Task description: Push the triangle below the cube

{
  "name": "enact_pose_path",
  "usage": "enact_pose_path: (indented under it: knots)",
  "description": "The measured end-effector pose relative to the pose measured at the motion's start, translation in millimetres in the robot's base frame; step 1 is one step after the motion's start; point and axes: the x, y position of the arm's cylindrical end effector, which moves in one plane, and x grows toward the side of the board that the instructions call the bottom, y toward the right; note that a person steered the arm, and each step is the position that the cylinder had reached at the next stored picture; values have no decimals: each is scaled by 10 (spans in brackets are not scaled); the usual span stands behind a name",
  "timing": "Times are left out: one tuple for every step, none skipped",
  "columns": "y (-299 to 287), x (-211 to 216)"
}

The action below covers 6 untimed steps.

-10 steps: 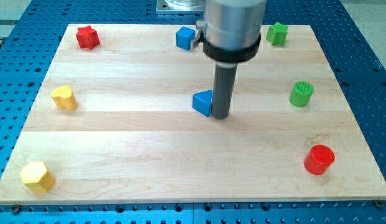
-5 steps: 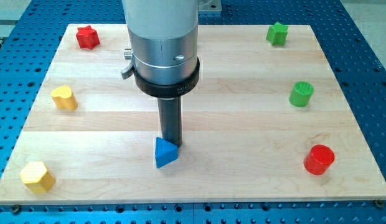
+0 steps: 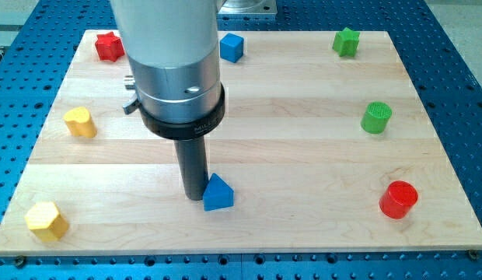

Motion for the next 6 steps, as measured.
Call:
enact_pose_path:
  knots:
    - [18,-284]
    - [96,-221]
    - [96,-1]
    - [112,152]
    - [112,400]
    - [86,97]
